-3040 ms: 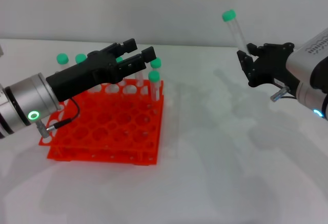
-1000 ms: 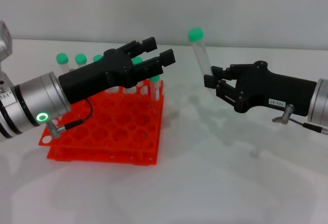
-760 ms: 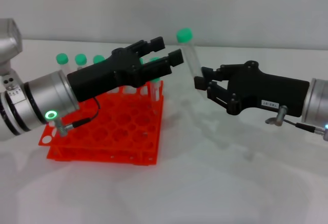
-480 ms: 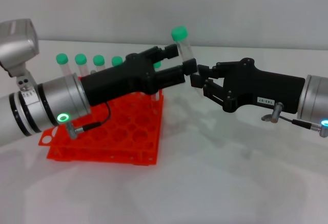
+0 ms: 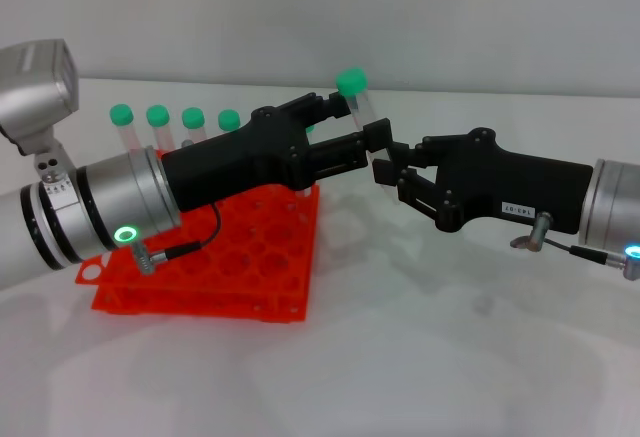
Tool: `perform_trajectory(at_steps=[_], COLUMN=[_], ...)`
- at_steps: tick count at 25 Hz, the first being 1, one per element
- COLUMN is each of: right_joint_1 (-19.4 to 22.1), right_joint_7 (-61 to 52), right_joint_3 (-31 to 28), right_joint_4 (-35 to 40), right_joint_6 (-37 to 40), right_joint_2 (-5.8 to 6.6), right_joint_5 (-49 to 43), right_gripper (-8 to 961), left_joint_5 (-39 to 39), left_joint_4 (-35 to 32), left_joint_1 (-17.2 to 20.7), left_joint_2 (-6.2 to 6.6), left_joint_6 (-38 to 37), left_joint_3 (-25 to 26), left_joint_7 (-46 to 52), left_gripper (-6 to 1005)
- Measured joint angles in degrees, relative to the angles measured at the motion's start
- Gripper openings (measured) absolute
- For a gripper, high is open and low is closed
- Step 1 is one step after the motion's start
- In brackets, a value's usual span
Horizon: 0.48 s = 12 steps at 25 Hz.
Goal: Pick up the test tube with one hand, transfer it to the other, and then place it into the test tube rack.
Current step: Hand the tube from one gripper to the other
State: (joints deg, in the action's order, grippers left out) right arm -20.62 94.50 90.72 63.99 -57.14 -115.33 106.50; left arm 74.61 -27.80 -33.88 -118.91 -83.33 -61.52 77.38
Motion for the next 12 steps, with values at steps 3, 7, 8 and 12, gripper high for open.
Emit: perform_trajectory(at_steps=[3,7,8,12], right_joint_1=[0.1,0.1,0.1,-0.1], right_joint_7=[-0.1,-0.2,-0.2,-0.2], right_joint_3=[0.0,0.0,0.1,0.1], right_joint_4=[0.0,0.0,0.0,0.0], right_joint_6=[0.0,-0.1,-0.1,-0.2], right_joint_2=[0.01,0.02,0.02,0.02], right_joint_5=[0.0,0.0,0.0,0.0], right_gripper=[261,263,264,266], left_joint_5=[-0.2,-0.5,-0.5,-0.5], left_joint_4=[0.0,0.0,0.1,0.4], left_joint_1=[0.1,0.2,0.2,0.0], left_joint_2=[-0.01,-0.01,-0.01,-0.01], left_joint_6=[-0.2,-0.6,-0.6,-0.4], left_joint_3=[0.0,0.2,0.2,0.1], left_joint_7=[-0.4,-0.5,-0.4,-0.2], left_gripper=[760,760,759,673])
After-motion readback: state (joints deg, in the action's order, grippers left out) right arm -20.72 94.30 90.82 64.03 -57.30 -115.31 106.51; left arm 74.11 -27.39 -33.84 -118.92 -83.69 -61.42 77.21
